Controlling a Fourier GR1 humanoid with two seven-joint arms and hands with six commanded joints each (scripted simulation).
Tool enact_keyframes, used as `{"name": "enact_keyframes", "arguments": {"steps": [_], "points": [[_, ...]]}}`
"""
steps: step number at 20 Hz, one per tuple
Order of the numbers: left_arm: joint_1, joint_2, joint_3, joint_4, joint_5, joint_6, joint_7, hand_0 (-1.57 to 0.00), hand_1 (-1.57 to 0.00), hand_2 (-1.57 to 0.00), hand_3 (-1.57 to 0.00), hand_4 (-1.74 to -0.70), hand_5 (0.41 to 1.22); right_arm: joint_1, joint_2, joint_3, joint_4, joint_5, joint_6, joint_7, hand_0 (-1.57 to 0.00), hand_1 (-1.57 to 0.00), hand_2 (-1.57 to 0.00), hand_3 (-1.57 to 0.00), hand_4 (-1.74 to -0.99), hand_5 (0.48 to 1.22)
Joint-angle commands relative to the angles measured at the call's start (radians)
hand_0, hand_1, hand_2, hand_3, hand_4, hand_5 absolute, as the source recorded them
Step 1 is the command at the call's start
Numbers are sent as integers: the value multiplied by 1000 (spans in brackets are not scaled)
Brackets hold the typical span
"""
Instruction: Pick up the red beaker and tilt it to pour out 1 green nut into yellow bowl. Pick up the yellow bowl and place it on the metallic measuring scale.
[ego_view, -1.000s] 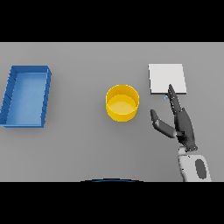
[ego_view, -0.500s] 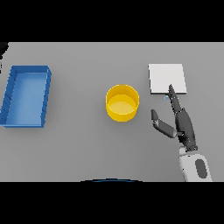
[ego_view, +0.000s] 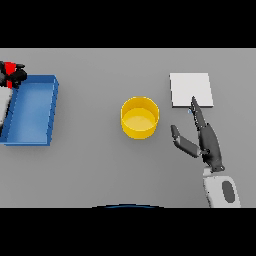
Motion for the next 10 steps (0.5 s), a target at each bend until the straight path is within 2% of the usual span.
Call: {"name": "enact_keyframes", "arguments": {"steps": [1, 2, 3, 4, 5, 6, 8, 10], "points": [[24, 10, -13, -47, 2, -22, 0, -1571, -1571, -1571, -1368, -1493, 827, -1, 6, 6, 0, 12, -10, 5, 1, 1, 1, 1, -1165, 675], [59, 26, -39, -110, -18, -55, -12, -1571, -1545, -1489, -1238, -1311, 774, 7, 2, 5, -6, 13, -9, -5, 1, 1, 1, 1, -1163, 671], [98, 51, -57, -194, -28, -80, -6, -1495, -1380, -1311, -1098, -1155, 740, 3, -3, 5, -10, 16, -9, 3, 1, 1, 1, 1, -1159, 669], [162, 85, -61, -314, -11, -115, 5, -1253, -1104, -1049, -884, -1031, 714, 5, -8, 1, -13, 13, -8, -4, 1, 1, 1, 1, -1161, 669], [229, 125, -70, -444, 9, -139, 58, -1003, -883, -839, -707, -933, 697, 11, -8, 1, -15, 7, -4, -10, 1, 1, 1, 1, -1162, 671], [289, 168, -77, -576, 33, -147, 124, -802, -706, -671, -565, -870, 682, 12, -7, 0, -14, -1, 0, -16, 1, 1, 1, 1, -1156, 673], [377, 256, -116, -809, 35, -122, 237, -513, -452, -429, -361, -785, 656, 9, -13, -3, -10, 0, -1, -26, 1, 1, 1, 1, -1147, 680], [435, 291, -141, -935, 31, -87, 276, -328, -289, -274, -231, -750, 647, 7, -9, 3, -9, -2, 5, -22, 1, 1, 1, 1, -1148, 688]]}}
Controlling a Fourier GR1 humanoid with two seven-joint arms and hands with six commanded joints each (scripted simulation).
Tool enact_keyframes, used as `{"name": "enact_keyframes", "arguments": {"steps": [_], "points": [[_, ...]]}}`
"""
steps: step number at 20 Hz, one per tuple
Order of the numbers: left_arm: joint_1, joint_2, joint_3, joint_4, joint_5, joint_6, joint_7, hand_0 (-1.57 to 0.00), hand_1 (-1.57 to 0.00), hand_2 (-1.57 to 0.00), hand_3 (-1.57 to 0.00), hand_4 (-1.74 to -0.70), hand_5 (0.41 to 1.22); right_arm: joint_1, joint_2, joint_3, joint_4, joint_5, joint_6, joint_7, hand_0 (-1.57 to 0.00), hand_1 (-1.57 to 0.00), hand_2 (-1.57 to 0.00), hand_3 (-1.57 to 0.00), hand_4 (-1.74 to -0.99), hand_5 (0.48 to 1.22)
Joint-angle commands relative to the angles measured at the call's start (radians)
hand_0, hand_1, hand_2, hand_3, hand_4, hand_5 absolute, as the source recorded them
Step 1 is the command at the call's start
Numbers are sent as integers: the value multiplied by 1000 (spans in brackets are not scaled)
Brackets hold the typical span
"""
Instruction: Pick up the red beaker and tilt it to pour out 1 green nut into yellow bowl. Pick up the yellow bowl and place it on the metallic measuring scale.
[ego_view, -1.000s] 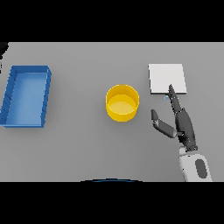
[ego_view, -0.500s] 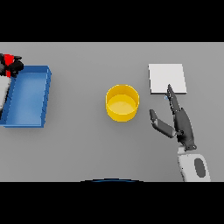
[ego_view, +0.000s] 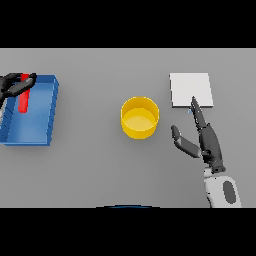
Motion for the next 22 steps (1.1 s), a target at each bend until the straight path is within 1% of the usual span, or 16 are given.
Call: {"name": "enact_keyframes", "arguments": {"steps": [1, 4, 5, 7, 8, 9, 10, 11, 12, 13, 14, 16, 17, 19, 20, 22], "points": [[20, 10, -4, -31, -4, 25, 20, -262, -231, -219, -185, -741, 648, 3, 1, 4, 7, 10, -4, 10, 1, 1, 1, 1, -1156, 690], [16, 1, -23, -68, -29, 82, 64, -134, -118, -112, -94, -715, 647, 2, -2, 4, 2, 17, -9, 13, 1, 1, 1, 1, -1173, 688], [21, 15, -21, -85, -33, 94, 70, -107, -94, -89, -75, -708, 647, -7, -1, 2, 4, 16, -10, 15, 1, 1, 1, 1, -1176, 688], [32, 26, -11, -100, -39, 125, 49, -68, -60, -57, -48, -708, 658, -6, -9, 7, -7, 41, -22, 48, 1, 1, 1, 1, -1175, 672], [30, 19, -5, -99, -37, 135, 32, -54, -48, -45, -38, -711, 663, -4, -10, 29, -5, 77, -27, 52, 1, 1, 1, 1, -1163, 677], [37, 21, 1, -114, -32, 142, 10, -43, -38, -36, -30, -711, 674, -9, -25, 36, -14, 83, -11, 52, 1, 1, 1, 1, -1146, 691], [45, 21, 3, -113, -33, 151, 1, -34, -30, -29, -24, -710, 679, -25, -44, 47, -13, 92, 11, 39, 1, 1, 1, 1, -1132, 703], [39, 17, 4, -110, -35, 157, 6, -27, -24, -23, -19, -713, 685, -40, -68, 62, -9, 107, 39, 42, 1, 1, 1, 1, -1137, 717], [46, 25, -1, -121, -38, 156, 8, -22, -19, -18, -15, -710, 689, -61, -99, 82, -10, 128, 72, 29, 1, 1, 1, 1, -1153, 728], [39, 21, 3, -124, -31, 151, 6, -17, -15, -14, -12, -713, 683, -83, -138, 99, -8, 161, 98, 38, 1, 1, 1, 1, -1172, 728], [37, 19, 8, -127, -24, 152, 4, -13, -12, -11, -9, -719, 676, -127, -172, 124, -5, 214, 116, 78, 1, 1, 1, 1, -1190, 716], [52, 13, 11, -131, -16, 155, -15, -8, -7, -7, -6, -720, 667, -202, -234, 193, 21, 326, 160, 98, 1, 1, 1, 1, -1216, 704], [58, 12, 12, -133, -12, 154, -18, -6, -6, -5, -4, -719, 664, -237, -262, 222, 37, 367, 181, 88, 1, 1, 1, 1, -1220, 701], [52, 9, 9, -124, -17, 153, -16, -4, -3, -3, -2, -716, 667, -320, -318, 283, 64, 449, 225, 46, 1, 1, 1, 1, -1233, 703], [55, 13, 9, -127, -16, 152, -14, -3, -2, -2, -2, -715, 669, -356, -329, 318, 91, 487, 235, 19, 1, 1, 1, 1, -1232, 702], [54, 7, 3, -133, -18, 151, -16, -1, -1, -1, -1, -712, 676, -414, -348, 377, 133, 550, 267, -5, 1, 1, 1, 1, -1223, 705]]}}
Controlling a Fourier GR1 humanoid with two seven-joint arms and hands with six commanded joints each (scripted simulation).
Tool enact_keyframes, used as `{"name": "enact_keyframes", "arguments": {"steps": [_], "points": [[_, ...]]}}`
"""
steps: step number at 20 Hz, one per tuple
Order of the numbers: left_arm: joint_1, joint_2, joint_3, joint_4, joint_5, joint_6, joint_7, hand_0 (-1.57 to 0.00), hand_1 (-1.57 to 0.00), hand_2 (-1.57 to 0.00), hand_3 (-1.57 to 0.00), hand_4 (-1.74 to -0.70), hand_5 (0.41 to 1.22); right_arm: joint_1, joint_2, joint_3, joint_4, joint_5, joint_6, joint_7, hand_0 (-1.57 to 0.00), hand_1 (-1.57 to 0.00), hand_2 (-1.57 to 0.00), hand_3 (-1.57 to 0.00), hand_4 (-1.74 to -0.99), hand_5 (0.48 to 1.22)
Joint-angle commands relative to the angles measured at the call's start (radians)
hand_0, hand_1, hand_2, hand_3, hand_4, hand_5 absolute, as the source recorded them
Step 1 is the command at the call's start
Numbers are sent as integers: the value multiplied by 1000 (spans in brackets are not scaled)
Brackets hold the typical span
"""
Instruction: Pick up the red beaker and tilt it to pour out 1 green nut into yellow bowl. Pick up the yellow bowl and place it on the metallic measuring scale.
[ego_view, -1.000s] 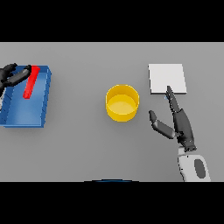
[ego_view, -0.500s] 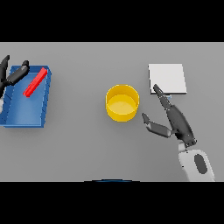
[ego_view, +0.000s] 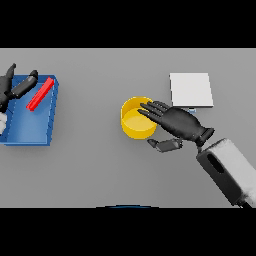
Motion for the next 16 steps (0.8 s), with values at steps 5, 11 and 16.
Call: {"name": "enact_keyframes", "arguments": {"steps": [5, 11, 16], "points": [[10, 10, 12, -21, 17, 2, 0, 0, 0, 0, 0, -720, 687, -132, -4, 100, 118, 79, 70, -58, 1, 1, 1, 1, -1215, 704], [22, 15, 24, -7, 33, -14, -12, 1, 1, 1, 1, -724, 688, -241, 27, 187, 246, 148, 136, -45, 1, 1, 1, 1, -1231, 703], [21, 16, 31, -7, 37, -12, -23, 1, 1, 1, 1, -721, 682, -313, 54, 232, 346, 179, 173, -53, 1, 1, 1, 1, -1270, 727]]}}
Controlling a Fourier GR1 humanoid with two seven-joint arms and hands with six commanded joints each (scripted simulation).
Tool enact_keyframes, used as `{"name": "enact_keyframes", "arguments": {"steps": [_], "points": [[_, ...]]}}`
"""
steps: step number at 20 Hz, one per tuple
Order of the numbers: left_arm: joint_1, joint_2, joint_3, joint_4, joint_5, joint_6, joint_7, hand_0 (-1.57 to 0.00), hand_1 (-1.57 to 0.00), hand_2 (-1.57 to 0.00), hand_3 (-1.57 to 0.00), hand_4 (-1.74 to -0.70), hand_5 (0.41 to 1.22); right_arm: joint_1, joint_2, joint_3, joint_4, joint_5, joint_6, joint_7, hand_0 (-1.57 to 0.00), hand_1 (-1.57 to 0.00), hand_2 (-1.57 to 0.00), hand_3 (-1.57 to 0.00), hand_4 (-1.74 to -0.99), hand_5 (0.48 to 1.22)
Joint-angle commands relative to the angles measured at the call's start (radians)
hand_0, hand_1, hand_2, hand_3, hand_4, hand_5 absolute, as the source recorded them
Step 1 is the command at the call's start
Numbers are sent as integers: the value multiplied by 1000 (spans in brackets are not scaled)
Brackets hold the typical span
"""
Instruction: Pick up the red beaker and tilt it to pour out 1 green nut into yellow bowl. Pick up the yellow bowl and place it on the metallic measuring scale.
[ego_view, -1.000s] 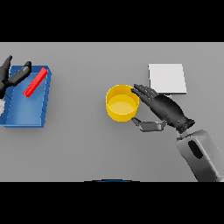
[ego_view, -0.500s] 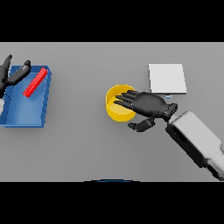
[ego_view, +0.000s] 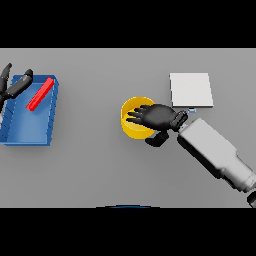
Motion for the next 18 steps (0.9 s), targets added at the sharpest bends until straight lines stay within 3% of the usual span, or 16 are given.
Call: {"name": "enact_keyframes", "arguments": {"steps": [1, 7, 9, 10, 13, 15, 18], "points": [[12, 5, 1, -4, -1, 2, -12, 1, 1, 1, 1, -717, 684, 2, -6, 5, -5, -3, 16, -12, 1, 1, 1, 1, -1275, 735], [11, 14, 1, -17, 4, -8, -3, 1, 1, 1, 1, -713, 686, -15, 22, -14, 26, -23, 57, 36, -3, -16, -19, -43, -1336, 810], [5, 13, 4, -11, 5, -8, -6, 1, 1, 1, 1, -714, 691, -5, 39, 0, 24, -15, 63, 53, -287, -236, -176, -173, -1387, 873], [6, 9, 4, -12, 7, -5, -2, 1, 1, 1, 1, -716, 692, -13, 27, 3, 35, -8, 53, 27, -544, -473, -310, -262, -1420, 943], [7, 11, 2, -10, 1, -6, -13, 1, 1, 1, 1, -719, 693, -16, 19, 5, 37, -17, 46, -2, -1045, -1009, -870, -574, -1552, 1079], [13, 15, 8, -13, 6, -3, -18, 1, 1, 1, 1, -724, 696, -15, 22, 5, 36, -23, 40, -7, -1235, -1211, -1122, -834, -1614, 1130], [13, 21, 6, -29, 10, -5, -5, 1, 1, 1, 1, -725, 694, -22, 15, 12, 32, -25, 35, -18, -1399, -1387, -1222, -1117, -1676, 1174]]}}
